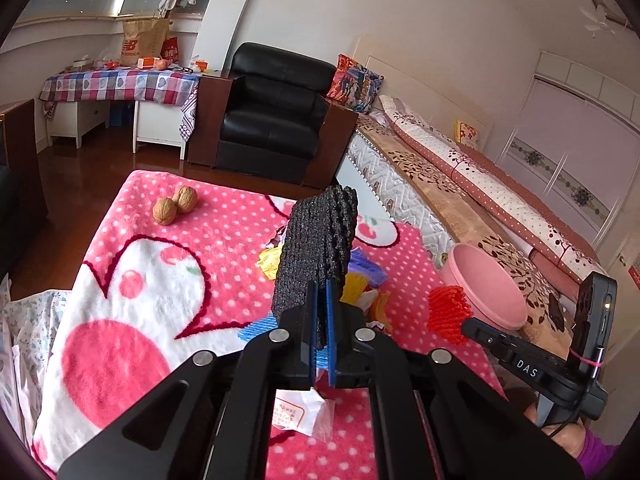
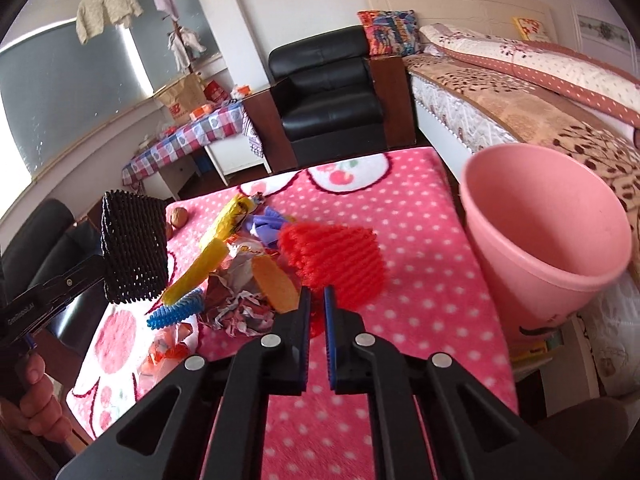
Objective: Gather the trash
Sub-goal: 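Carry both nets to the pink bucket and open both tools to drop them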
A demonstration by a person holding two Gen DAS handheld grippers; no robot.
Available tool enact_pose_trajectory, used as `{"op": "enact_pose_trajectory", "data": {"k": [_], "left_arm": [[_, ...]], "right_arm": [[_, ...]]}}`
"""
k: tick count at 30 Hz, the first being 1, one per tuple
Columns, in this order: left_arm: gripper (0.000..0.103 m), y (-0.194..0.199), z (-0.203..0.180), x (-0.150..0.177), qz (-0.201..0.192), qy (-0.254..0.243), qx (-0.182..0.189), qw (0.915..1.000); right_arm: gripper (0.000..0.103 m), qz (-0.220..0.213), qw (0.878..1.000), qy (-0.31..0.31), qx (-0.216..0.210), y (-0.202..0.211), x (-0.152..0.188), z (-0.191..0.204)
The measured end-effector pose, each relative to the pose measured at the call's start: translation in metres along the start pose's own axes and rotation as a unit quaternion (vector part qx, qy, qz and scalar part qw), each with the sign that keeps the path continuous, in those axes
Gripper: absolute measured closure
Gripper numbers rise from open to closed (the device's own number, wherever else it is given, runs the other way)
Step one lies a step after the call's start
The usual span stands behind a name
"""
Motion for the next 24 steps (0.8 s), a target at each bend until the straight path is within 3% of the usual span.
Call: {"op": "enact_pose_trajectory", "data": {"k": [11, 24], "left_arm": [[0.1, -0.006, -0.055, -0.013, -0.013, -0.015, 0.055, 0.9983], [0.1, -0.058, -0.173, -0.01, 0.001, -0.061, 0.156, 0.9859]], "right_arm": [[0.098, -0.062, 0.997, -0.015, -0.043, 0.045, -0.032, -0.014], [0.098, -0.116, 0.992, -0.05, 0.012, 0.074, -0.079, -0.101]]}}
Point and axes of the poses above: each gripper's, at about its wrist camera, not at the fingertips, and y roughly against the way its jaws point, z to its left, x to its underside, the point moved 6 cm from there along -y, roughly the way its jaws point, and after that the axes turned 7 degrees about -z, right-handed, at the moved point
